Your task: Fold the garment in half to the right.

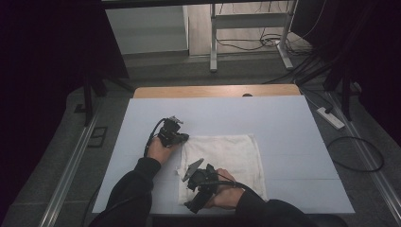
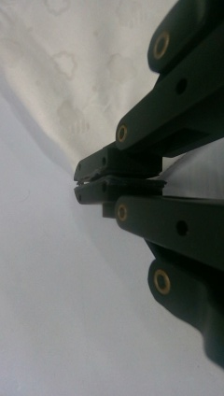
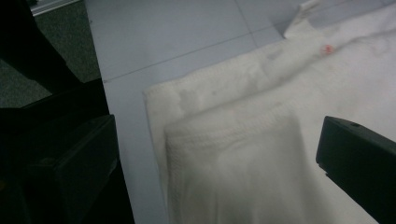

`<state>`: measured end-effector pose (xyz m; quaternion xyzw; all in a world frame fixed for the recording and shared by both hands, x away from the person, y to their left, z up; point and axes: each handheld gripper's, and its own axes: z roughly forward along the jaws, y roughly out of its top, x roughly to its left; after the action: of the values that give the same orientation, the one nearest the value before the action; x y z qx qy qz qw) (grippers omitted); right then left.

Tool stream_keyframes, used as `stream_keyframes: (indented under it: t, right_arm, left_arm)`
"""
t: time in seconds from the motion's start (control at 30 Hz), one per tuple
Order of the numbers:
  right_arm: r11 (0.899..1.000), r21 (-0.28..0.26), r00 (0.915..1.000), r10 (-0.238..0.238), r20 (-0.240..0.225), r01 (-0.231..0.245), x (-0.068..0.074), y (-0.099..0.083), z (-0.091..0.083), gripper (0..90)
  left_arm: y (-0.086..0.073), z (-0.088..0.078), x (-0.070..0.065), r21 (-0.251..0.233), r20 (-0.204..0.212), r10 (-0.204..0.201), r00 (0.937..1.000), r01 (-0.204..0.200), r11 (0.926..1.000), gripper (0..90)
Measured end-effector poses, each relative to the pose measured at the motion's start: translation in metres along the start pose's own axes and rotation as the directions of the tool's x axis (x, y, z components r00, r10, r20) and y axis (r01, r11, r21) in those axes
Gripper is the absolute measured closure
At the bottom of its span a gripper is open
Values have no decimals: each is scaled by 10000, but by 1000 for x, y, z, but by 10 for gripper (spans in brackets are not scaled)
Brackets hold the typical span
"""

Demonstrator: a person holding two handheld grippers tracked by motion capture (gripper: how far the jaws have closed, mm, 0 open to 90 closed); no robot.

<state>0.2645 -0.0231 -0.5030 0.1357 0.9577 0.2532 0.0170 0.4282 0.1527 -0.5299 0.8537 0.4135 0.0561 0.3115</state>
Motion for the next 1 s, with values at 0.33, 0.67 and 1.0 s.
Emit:
stream_keyframes:
  t: [0.33, 0.67, 1.0]
  right_arm:
    - [9977, -75, 9978, -666, 16, 666, 13, 10, 19, 75]
    - [9858, -146, 9859, -1674, 82, 1675, 27, 14, 30, 284]
    - [9762, -109, 9750, -2169, -482, 2166, 31, 13, 27, 703]
  left_arm:
    - [0, 0, 0, 10, 17, -17, 10000, 17, 10000, 870]
    - [0, 0, 0, 18, 14, -32, 10000, 32, 10000, 870]
    - [1, 0, 0, 57, 2, -73, 10000, 73, 10000, 871]
